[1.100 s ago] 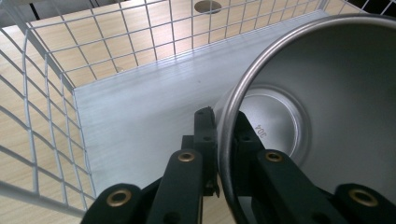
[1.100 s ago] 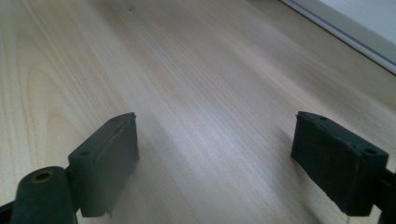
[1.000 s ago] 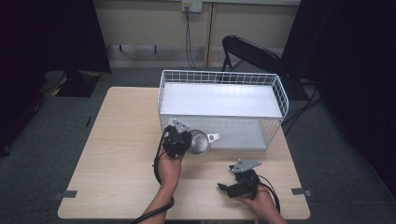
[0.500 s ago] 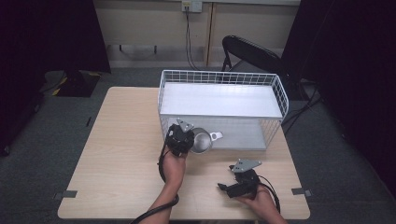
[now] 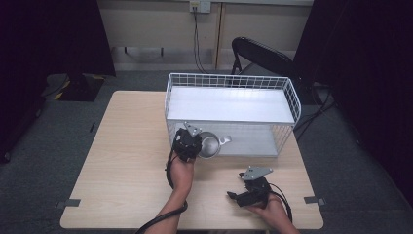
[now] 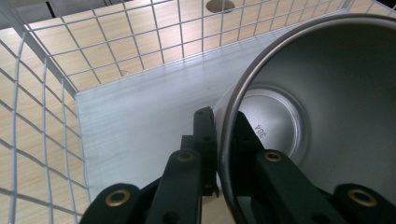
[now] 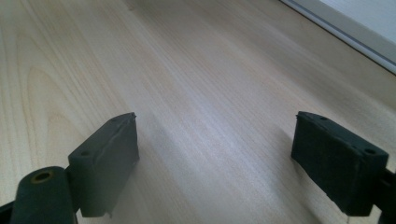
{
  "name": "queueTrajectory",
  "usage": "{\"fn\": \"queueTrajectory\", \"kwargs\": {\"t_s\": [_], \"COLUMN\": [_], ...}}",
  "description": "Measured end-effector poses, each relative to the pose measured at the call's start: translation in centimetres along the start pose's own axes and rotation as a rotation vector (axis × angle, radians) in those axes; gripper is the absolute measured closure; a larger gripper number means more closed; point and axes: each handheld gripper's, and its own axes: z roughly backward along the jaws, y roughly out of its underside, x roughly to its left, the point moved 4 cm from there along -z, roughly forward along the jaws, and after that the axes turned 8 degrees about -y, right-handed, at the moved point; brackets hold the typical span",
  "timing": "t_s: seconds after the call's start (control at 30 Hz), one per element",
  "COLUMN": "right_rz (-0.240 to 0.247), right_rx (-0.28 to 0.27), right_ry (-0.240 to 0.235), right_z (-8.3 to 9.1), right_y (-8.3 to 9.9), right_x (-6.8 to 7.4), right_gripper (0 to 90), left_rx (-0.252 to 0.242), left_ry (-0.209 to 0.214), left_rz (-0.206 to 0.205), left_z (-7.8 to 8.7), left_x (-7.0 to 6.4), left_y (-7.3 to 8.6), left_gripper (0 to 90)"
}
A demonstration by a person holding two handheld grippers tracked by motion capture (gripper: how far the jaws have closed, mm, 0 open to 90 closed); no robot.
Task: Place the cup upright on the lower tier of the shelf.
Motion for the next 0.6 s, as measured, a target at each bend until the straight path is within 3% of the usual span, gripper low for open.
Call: {"fn": "queueTrajectory", "kwargs": {"t_s": [0.6], "right_rz": [0.0], "right_rx": [0.0], "right_ry": [0.0], "right_z": [0.0], "right_y": [0.0], "right_x": [0.0], "right_gripper": [13.8], "left_rx": [0.004], "left_ry": [-0.041], "left_rz": [0.023], "left_z": [-0.63], "left_x": [0.17], "left_y": [-0.11], "left_gripper": [84.5]}}
